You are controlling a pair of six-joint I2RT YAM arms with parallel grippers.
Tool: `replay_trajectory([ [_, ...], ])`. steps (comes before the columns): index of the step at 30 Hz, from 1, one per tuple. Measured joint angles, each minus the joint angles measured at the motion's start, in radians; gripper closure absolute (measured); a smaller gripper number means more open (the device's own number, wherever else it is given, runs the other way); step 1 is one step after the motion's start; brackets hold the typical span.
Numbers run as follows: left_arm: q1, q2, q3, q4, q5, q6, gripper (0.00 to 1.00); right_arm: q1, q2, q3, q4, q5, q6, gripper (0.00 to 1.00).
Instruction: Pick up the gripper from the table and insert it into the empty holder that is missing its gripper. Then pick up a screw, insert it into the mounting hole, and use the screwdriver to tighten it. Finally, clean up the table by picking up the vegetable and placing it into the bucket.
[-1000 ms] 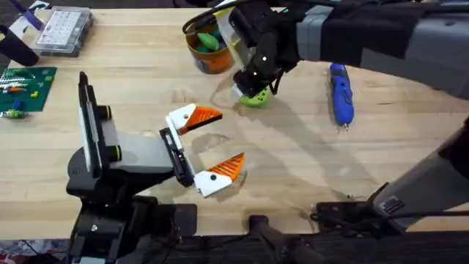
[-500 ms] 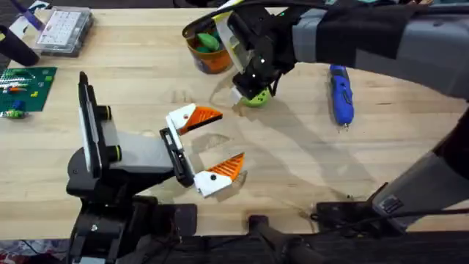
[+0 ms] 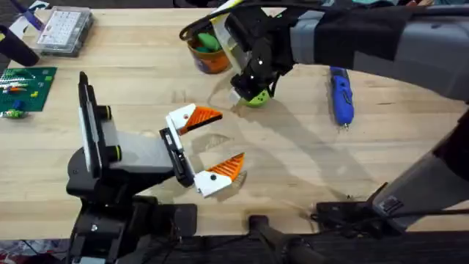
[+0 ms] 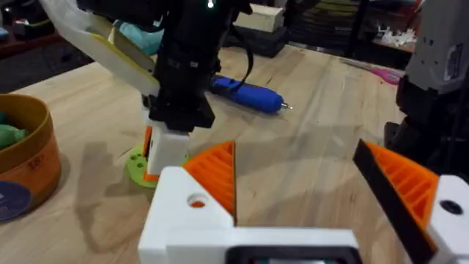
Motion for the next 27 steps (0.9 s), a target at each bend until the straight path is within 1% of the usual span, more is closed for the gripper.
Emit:
replay_trajectory([
  [6, 0.0, 0.0, 0.0, 0.0, 0.0, 0.0, 0.013, 0.0, 0.0, -0.018, 0.004, 0.0, 0.0, 0.649],
  [21, 0.0, 0.0, 0.0, 0.0, 0.0, 0.0, 0.013, 0.0, 0.0, -0.022, 0.04, 0.0, 0.0, 0.661],
  [27, 0.0, 0.0, 0.0, 0.0, 0.0, 0.0, 0.013, 0.0, 0.0, -0.022, 0.036, 0.0, 0.0, 0.739],
])
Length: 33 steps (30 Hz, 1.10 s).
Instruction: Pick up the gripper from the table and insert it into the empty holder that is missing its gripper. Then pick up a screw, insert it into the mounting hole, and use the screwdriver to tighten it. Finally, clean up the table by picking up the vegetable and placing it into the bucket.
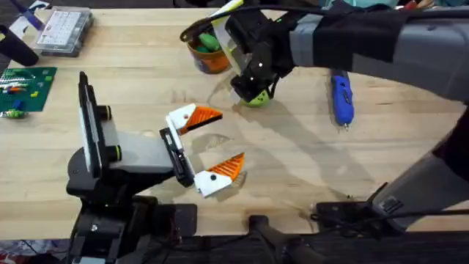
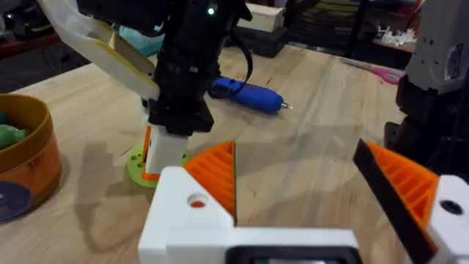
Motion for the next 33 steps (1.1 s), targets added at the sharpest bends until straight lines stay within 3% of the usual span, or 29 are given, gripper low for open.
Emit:
replay_trajectory([
  [13, 0.0, 0.0, 0.0, 0.0, 0.0, 0.0, 0.013, 0.0, 0.0, 0.0, -0.001, 0.0, 0.0, 0.853],
  [19, 0.0, 0.0, 0.0, 0.0, 0.0, 0.0, 0.013, 0.0, 0.0, 0.0, 0.002, 0.0, 0.0, 0.988],
  [33, 0.0, 0.0, 0.0, 0.0, 0.0, 0.0, 0.013, 0.0, 0.0, 0.0, 0.01, 0.0, 0.0, 0.994],
])
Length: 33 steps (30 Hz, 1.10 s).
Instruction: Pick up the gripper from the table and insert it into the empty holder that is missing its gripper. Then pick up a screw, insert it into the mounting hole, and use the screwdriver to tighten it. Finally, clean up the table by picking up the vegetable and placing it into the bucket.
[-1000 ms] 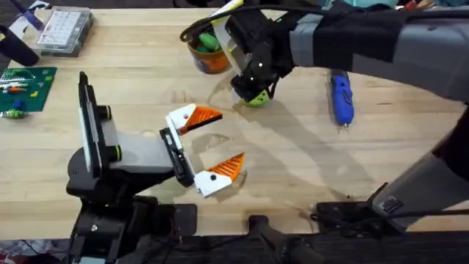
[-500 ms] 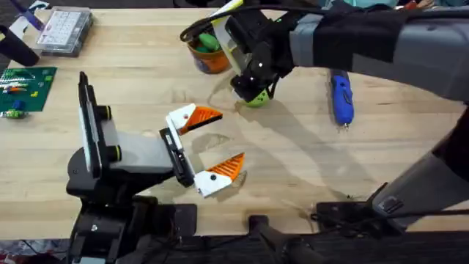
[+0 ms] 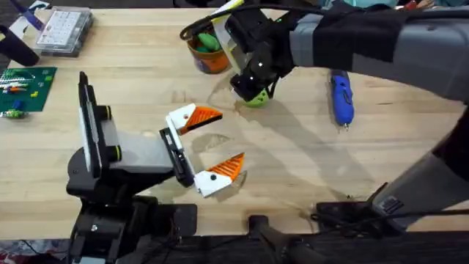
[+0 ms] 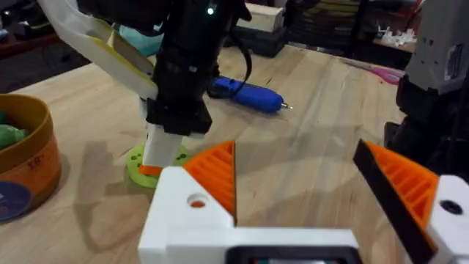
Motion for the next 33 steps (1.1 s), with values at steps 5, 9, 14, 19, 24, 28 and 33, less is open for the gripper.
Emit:
replay_trajectory([
  [5, 0.0, 0.0, 0.0, 0.0, 0.0, 0.0, 0.013, 0.0, 0.0, 0.0, 0.0, 0.0, 0.0, 0.994],
  [9, 0.0, 0.0, 0.0, 0.0, 0.0, 0.0, 0.013, 0.0, 0.0, 0.002, -0.019, 0.0, 0.0, 0.994],
  [14, 0.0, 0.0, 0.0, 0.0, 0.0, 0.0, 0.013, -0.003, -0.003, 0.048, -0.107, -0.005, 0.0, 0.994],
  [19, 0.0, 0.0, 0.0, 0.0, 0.0, 0.0, 0.013, -0.018, -0.045, 0.174, -0.223, -0.007, -0.001, 0.994],
  [24, 0.0, 0.0, 0.0, 0.0, 0.0, 0.0, 0.013, -0.029, -0.093, 0.343, -0.335, -0.007, -0.004, 0.994],
  [28, 0.0, 0.0, 0.0, 0.0, 0.0, 0.0, 0.013, -0.03, -0.097, 0.46, -0.419, -0.007, -0.004, 0.994],
  [33, 0.0, 0.0, 0.0, 0.0, 0.0, 0.0, 0.014, -0.028, -0.097, 0.565, -0.511, -0.008, -0.004, 0.994],
])
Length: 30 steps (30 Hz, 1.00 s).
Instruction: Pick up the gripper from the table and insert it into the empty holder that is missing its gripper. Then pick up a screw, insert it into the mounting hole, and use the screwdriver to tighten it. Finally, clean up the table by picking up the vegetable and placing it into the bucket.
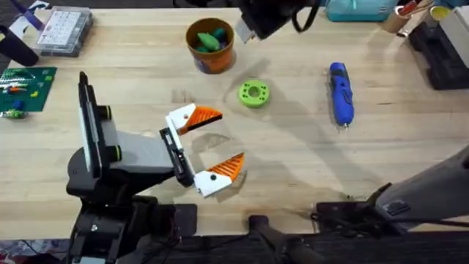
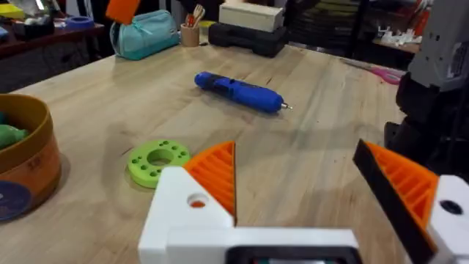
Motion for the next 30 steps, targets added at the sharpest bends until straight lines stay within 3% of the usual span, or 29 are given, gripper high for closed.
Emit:
replay_trajectory([
  [7, 0.0, 0.0, 0.0, 0.0, 0.0, 0.0, 0.013, 0.059, 0.0, 0.094, -0.08, 0.001, -0.003, 0.994],
  [18, 0.0, 0.0, 0.0, 0.0, 0.0, 0.0, 0.014, 0.368, 0.0, 0.143, -0.11, 0.0, -0.138, 0.994],
  [30, 0.0, 0.0, 0.0, 0.0, 0.0, 0.0, 0.014, 0.413, 0.0, 0.143, -0.199, 0.0, -0.178, 0.994],
])
